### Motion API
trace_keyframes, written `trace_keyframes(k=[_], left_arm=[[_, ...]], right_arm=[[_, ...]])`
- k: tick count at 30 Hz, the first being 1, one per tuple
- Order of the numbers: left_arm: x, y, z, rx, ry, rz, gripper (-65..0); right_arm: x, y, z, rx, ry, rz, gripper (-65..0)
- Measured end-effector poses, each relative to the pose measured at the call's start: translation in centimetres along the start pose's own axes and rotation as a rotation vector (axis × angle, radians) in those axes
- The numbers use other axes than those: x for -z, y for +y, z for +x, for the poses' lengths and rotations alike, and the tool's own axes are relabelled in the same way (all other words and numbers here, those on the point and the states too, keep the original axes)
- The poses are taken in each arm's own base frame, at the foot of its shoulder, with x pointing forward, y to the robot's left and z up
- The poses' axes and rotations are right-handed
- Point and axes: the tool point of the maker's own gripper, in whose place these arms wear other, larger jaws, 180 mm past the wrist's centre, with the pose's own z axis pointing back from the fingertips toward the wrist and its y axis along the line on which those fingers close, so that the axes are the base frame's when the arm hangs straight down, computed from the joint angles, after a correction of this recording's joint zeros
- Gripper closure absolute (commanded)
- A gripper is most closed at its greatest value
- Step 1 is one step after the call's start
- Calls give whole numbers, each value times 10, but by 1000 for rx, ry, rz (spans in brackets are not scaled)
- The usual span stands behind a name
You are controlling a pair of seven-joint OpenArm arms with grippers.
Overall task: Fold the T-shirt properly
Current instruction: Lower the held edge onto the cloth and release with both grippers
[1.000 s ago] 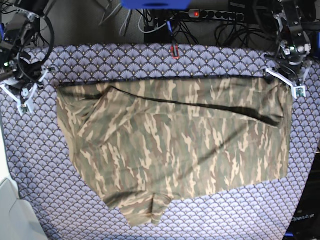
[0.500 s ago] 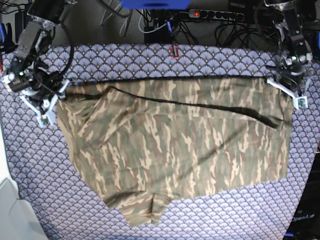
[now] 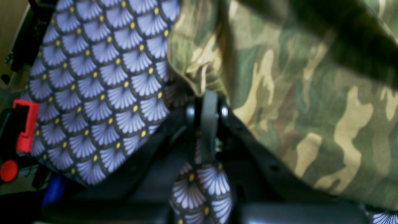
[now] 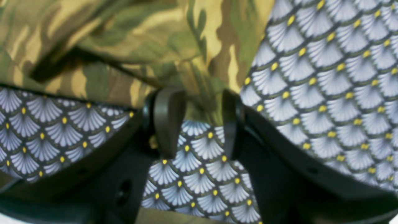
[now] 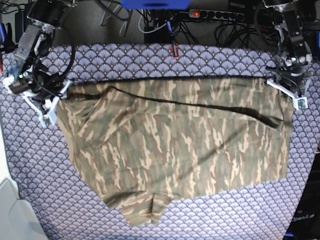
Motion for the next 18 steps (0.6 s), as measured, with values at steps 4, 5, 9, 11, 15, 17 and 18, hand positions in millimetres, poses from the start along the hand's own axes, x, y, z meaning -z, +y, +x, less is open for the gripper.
trace_keyframes(k=[4,5,9,11,15,17,18], left_arm=[[0,0,1,0,-3,0,-5],[0,0,1,0,-2,0,-5],[0,0,1,-1,-3,-1,-5],[0,0,1,0,-3,-1,-5],[0,0,1,0,-3,0,-5],[0,0,0,0,-1,0,-5],[0,0,0,0,-1,0,-5]], right_arm=[[4,-16,4,2,10,-14,-244],[5,-18,4,4,15,-13,-244],[11,-23,1,17,26,-3,-244],[14,-24,-1,24,34,4,-244],[24,-19,-14,49,66,35,-242],[28,-17,-18,56,78,45,-241],[29,-17,-18,59,78,47,-240]])
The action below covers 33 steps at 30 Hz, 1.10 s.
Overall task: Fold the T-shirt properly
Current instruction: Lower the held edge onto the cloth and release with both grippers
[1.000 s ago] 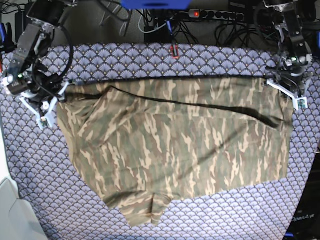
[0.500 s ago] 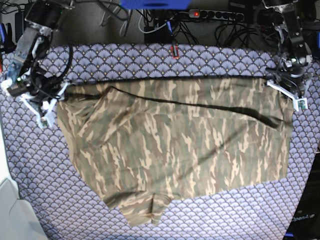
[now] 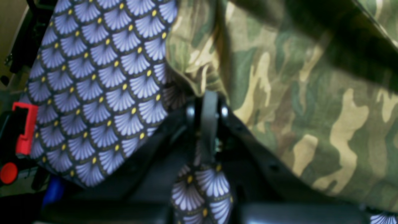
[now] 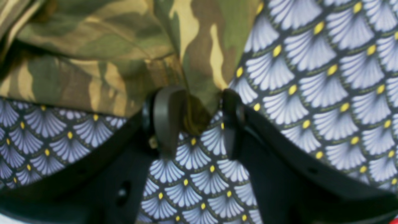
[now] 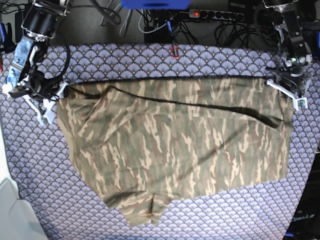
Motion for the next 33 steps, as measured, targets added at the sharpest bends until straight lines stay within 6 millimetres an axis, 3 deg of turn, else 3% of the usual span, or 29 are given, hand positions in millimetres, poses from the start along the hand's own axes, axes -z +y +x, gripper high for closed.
trace_keyframes(k=[13,15,20,24,27,33], left_arm=[[-1,0,-5,1,9,-1,-5],[-1,0,-5,0,10,-1,-5],[-3,1,-6,4,10,-1,-5],[-5,2,-13,10,23,0,-5],[-6,2,-15,13,25,-1,-5],[-19,5,-22,40,30,0,-5]], right_arm=[[2,7,-5,10,31,18,-229],[2,7,-5,10,34,19,-190],[2,21,-4,36,4,97,-15],[1,34,-7,56,0,162,0],[-1,30,-8,90,-17,165,0],[-9,8,-28,144,-8,124,0]])
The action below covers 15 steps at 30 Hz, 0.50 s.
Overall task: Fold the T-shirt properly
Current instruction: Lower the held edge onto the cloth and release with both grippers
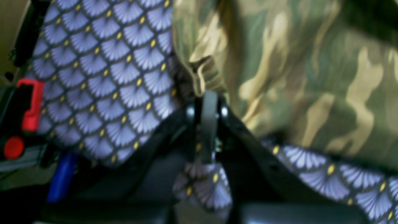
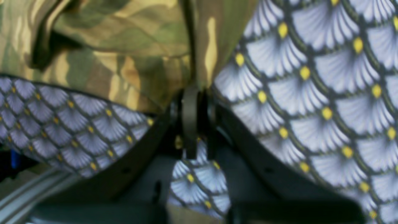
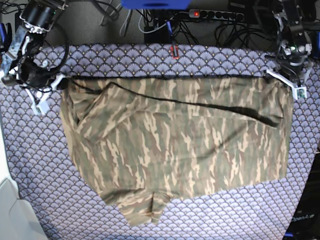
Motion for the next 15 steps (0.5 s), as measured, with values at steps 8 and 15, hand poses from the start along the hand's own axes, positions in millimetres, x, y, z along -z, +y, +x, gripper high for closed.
trace_keyframes(k=[8,15], left_arm=[[-19,1,-7,44,-1,-2,-5],[-26,3,-8,65,-9,0,-5]], right_arm=[[-16,-2,-30,-38,39,-60,0],[-33,-1,-35,-88,36,-103,0]])
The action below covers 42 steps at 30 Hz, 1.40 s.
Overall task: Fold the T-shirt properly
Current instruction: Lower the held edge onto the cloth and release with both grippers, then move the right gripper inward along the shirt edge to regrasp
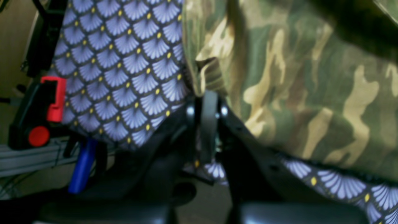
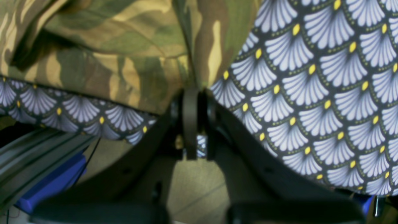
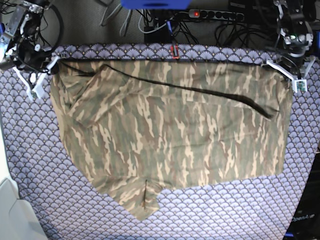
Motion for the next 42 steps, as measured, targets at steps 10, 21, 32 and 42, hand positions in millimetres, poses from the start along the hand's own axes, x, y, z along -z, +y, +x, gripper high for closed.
trace_keyframes(k=[10,21,32,42], left_arm=[[-5,1,-18,7,43,-5,-5],[-4,1,-20,5,49,-5,-85],[-5,2,-20,4,47,-2,-344],[-16,42,-12,-111,8,124,-343]], right_arm=[[1,2,-16,5,27,5,0],[1,2,-15,4,25,5,-69],[-21,-40,-20,120,-13,-103,-251],[-50,-6,28,68,-228,14,-251]])
